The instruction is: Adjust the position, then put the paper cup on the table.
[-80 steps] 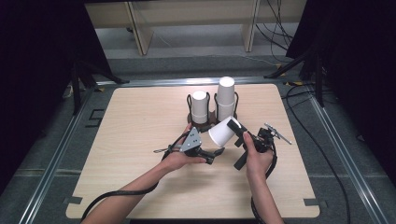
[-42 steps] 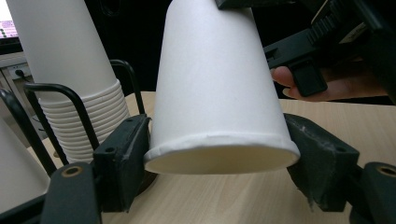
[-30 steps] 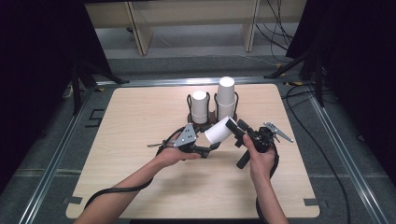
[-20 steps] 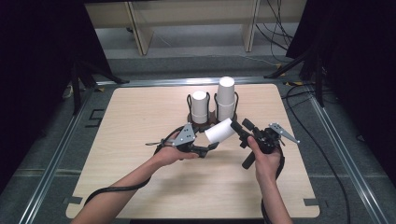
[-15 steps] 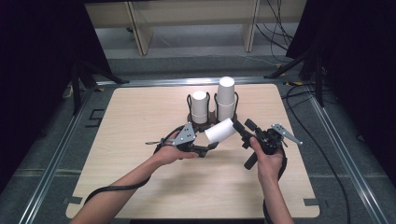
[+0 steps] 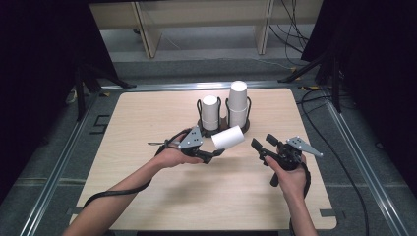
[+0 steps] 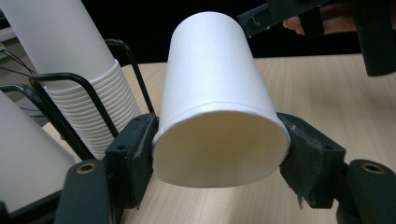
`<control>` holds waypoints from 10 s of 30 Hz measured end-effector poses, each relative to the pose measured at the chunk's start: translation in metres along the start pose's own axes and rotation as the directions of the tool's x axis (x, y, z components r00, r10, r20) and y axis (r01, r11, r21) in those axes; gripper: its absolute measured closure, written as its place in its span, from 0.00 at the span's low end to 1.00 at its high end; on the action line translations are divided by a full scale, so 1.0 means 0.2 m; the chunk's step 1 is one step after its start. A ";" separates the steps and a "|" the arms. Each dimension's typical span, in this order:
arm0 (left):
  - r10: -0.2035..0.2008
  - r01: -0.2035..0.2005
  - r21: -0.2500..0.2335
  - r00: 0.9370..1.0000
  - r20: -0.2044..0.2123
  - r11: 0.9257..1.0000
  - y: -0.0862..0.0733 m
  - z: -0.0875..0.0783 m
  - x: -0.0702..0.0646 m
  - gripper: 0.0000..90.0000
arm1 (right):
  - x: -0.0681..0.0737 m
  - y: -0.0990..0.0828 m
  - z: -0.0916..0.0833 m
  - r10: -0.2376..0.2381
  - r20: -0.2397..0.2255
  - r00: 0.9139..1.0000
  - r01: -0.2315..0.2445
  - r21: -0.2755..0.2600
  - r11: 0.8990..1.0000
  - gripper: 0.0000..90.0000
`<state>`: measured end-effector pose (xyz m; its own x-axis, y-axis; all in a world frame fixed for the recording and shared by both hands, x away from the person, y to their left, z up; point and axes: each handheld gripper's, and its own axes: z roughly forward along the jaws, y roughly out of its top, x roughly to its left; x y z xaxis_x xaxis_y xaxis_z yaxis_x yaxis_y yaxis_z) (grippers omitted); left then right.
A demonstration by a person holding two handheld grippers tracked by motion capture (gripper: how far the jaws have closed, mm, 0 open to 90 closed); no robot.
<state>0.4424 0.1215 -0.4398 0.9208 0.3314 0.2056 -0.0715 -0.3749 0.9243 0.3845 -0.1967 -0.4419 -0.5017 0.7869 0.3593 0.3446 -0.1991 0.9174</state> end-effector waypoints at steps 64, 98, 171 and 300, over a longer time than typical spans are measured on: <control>0.204 -0.305 0.397 0.939 0.276 0.866 0.25 -0.03 0.10 0.36 | 0.07 -0.08 0.06 -0.329 -0.167 0.929 0.366 0.304 0.879 0.29; 0.207 -0.405 0.513 0.893 0.399 0.757 0.31 -0.02 0.08 0.37 | 0.12 -0.03 0.18 -0.425 -0.403 0.810 0.562 0.329 0.759 0.27; 0.188 -0.502 0.634 0.847 0.497 0.588 0.40 0.01 0.05 0.37 | 0.36 0.02 0.47 -0.490 -0.590 0.642 0.730 0.273 0.627 0.27; -0.335 0.256 -0.218 0.773 -0.539 0.942 -0.47 -0.64 -0.28 0.15 | -0.29 -0.09 -0.24 -0.210 0.252 0.945 0.224 -0.028 0.974 0.37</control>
<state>0.3487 0.2483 -0.4963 0.5290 0.8483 0.0226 0.0852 -0.0796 0.9932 0.3684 -0.2666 -0.4703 -0.3463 0.9324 0.1037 0.2011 -0.0342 0.9790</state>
